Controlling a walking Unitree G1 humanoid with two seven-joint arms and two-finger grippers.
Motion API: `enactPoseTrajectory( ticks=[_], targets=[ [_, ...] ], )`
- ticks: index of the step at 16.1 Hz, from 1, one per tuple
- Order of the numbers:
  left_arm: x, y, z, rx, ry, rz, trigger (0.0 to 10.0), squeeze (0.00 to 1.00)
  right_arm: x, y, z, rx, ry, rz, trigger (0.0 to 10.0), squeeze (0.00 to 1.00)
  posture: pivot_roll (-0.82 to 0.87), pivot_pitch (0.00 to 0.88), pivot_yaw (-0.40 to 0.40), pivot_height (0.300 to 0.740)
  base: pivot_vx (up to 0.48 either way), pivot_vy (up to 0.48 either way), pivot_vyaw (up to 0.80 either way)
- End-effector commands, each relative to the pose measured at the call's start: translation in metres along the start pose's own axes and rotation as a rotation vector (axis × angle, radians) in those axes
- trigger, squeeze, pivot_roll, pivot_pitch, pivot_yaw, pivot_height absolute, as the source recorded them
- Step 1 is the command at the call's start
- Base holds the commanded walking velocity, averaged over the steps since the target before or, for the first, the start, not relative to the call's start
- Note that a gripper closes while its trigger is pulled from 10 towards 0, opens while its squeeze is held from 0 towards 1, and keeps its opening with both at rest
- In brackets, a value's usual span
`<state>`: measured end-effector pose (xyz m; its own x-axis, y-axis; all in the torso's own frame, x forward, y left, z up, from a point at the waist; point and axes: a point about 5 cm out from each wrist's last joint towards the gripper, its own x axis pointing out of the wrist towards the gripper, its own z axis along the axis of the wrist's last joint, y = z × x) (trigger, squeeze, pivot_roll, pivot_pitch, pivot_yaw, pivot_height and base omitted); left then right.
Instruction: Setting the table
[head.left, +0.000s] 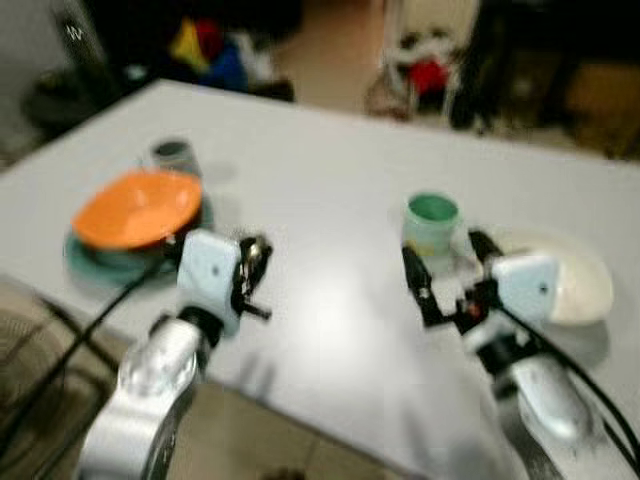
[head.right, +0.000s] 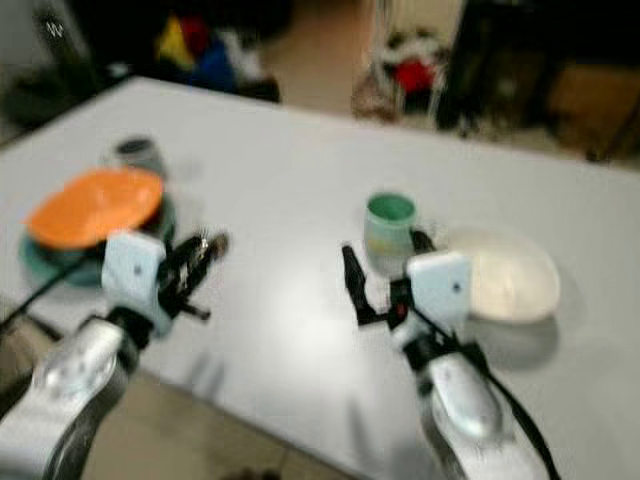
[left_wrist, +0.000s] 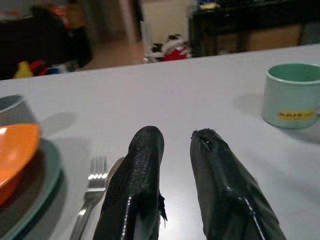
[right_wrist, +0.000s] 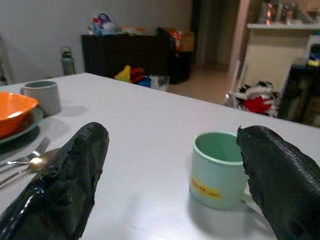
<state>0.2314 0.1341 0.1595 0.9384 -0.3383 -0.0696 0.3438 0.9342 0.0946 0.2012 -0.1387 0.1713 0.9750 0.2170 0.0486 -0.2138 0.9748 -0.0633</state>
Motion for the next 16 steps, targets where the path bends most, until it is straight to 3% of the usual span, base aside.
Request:
enactPoseTrajectory(
  ticks=[1, 16],
  targets=[
    [-0.001, -0.0014, 0.0022, 0.007, -0.007, -0.006, 10.0, 0.0, -0.0001, -0.0011, 0.0025, -0.004, -0.013, 0.0, 10.0, 1.0, 0.09, 0.0, 0.066, 0.74, 0.0, 0.0, 0.8],
    [-0.0006, -0.0021, 0.0041, -0.014, -0.014, -0.017, 10.0, 0.0, 0.002, -0.0018, -0.0025, 0.096, 0.004, -0.01, 10.0, 1.0, 0.1, 0.0, 0.06, 0.74, 0.0, 0.0, 0.8]
  ],
)
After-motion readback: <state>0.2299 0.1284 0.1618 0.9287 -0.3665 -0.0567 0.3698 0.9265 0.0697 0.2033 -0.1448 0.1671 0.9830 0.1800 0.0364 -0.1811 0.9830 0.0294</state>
